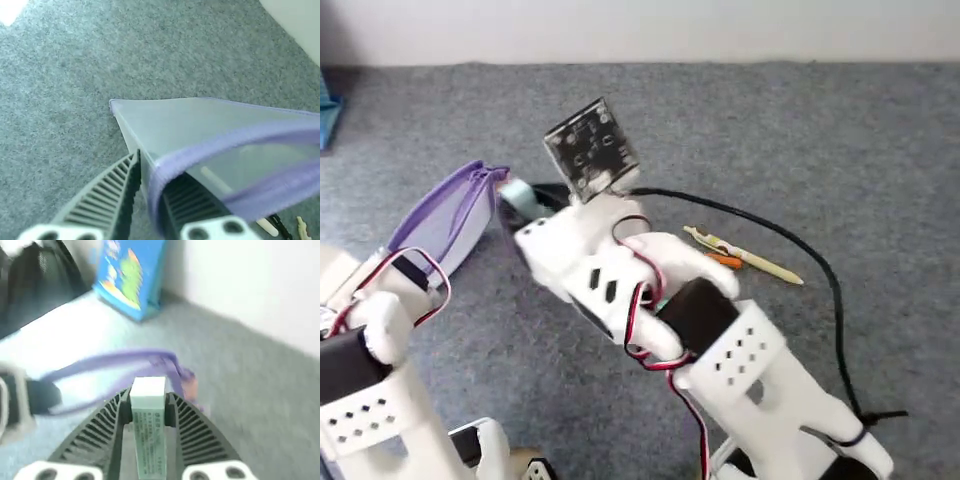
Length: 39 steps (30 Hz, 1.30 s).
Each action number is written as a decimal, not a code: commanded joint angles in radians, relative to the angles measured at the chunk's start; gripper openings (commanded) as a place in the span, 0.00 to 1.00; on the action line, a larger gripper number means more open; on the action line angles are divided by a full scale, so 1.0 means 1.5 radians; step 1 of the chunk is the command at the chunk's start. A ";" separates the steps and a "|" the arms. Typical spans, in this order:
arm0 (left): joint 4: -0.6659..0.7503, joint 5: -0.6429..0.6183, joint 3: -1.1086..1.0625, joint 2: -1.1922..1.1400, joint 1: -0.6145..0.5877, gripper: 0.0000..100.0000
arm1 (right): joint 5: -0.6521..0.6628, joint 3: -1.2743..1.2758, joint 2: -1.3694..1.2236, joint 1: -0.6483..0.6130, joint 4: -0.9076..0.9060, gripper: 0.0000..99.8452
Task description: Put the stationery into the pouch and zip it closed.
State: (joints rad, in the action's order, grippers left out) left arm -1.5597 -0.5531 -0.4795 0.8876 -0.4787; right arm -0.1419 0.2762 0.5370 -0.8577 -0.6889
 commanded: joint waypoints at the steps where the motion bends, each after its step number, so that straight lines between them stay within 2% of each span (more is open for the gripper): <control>1: 0.013 -0.009 0.010 -0.027 0.001 0.01 | 0.035 0.023 -0.002 -0.023 0.196 0.01; 6: 0.013 -0.009 0.009 -0.027 0.001 0.01 | 0.062 -0.006 -0.057 -0.055 0.323 0.01; 13: 0.013 -0.009 0.009 -0.027 0.001 0.01 | 0.061 -0.041 -0.129 -0.096 0.310 0.01; 22: 0.013 -0.009 0.009 -0.027 0.001 0.01 | 0.058 -0.040 -0.197 -0.097 0.317 0.01; 24: 0.013 -0.009 0.009 -0.027 0.001 0.01 | 0.058 -0.040 -0.197 -0.097 0.309 0.04; 29: 0.013 -0.009 0.009 -0.030 0.001 0.01 | 0.058 -0.044 -0.178 -0.100 0.259 0.18; 33: 0.013 -0.009 0.009 -0.030 0.001 0.01 | 0.057 -0.044 -0.161 -0.096 0.252 0.16; 39: 0.013 -0.009 0.009 -0.031 0.001 0.01 | 0.057 -0.040 -0.119 -0.085 0.247 0.08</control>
State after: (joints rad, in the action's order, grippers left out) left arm -1.5597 -0.5577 -0.4780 0.8707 -0.4803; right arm -0.0606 0.2624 0.2869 -1.0004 -0.3069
